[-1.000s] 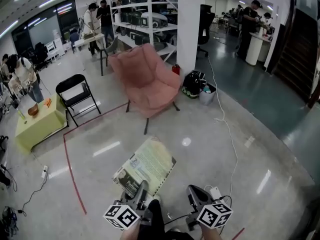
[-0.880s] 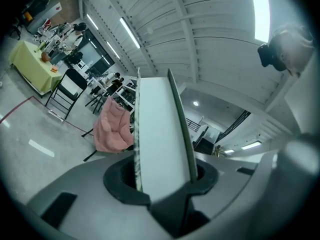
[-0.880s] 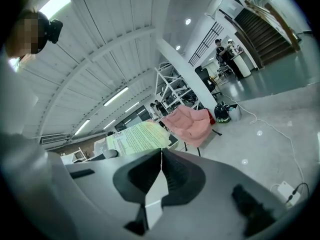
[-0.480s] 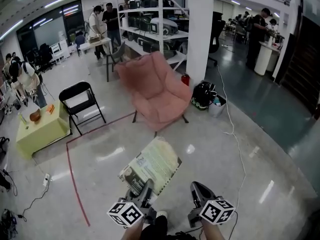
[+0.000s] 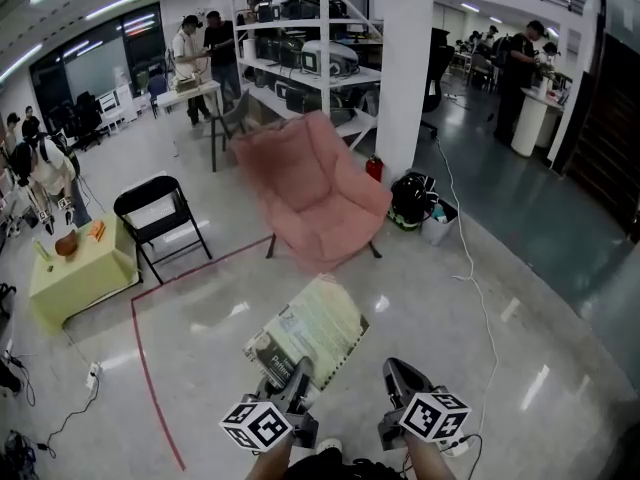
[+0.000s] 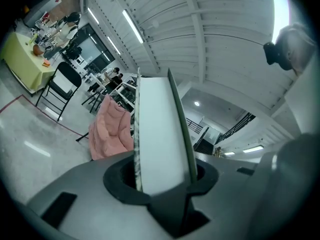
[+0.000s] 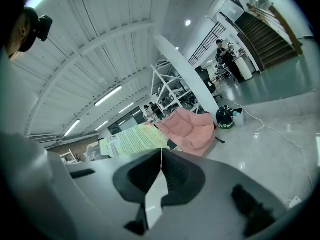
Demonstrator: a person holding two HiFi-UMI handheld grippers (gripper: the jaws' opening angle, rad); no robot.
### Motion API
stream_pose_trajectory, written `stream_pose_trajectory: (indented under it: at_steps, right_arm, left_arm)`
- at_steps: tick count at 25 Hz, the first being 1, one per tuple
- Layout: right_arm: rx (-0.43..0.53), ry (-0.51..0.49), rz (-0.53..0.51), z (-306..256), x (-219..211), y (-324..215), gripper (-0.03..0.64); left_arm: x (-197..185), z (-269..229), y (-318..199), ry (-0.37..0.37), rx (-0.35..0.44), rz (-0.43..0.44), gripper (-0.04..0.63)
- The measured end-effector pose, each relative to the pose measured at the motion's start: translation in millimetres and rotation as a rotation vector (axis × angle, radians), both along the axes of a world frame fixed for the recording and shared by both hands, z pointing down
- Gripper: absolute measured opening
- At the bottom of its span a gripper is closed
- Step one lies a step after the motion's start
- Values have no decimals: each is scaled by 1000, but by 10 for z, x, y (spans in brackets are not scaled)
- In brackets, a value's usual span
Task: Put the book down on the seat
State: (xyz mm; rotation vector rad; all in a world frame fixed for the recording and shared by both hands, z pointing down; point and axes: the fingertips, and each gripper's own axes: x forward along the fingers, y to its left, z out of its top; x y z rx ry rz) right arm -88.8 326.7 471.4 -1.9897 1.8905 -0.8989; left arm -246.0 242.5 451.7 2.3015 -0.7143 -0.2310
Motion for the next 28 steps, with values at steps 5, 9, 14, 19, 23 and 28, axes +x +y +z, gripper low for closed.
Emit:
stream_pose_trajectory:
  at_steps: [5, 9, 14, 19, 23, 28]
  right_arm:
    - [-10, 2, 16, 30, -21, -286, 12]
    - [-2, 12, 20, 46, -44, -478, 12]
    - [-3, 26, 22, -38, -47, -579, 12]
    - [-9, 35, 22, 17, -48, -635, 12]
    - [-32, 30, 26, 90, 5, -770, 14]
    - [-18, 17, 11, 97, 159, -1011, 14]
  left_arm:
    - [29, 44, -253, -6, -12, 33, 167]
    - [71, 78, -412, -23, -8, 51, 167]
    - [55, 8, -536, -15, -8, 37, 167]
    - [7, 61, -574, -13, -17, 22, 167]
    - [17, 124, -673, -22, -32, 8, 167]
    - [214, 187, -860, -37, -37, 11, 167]
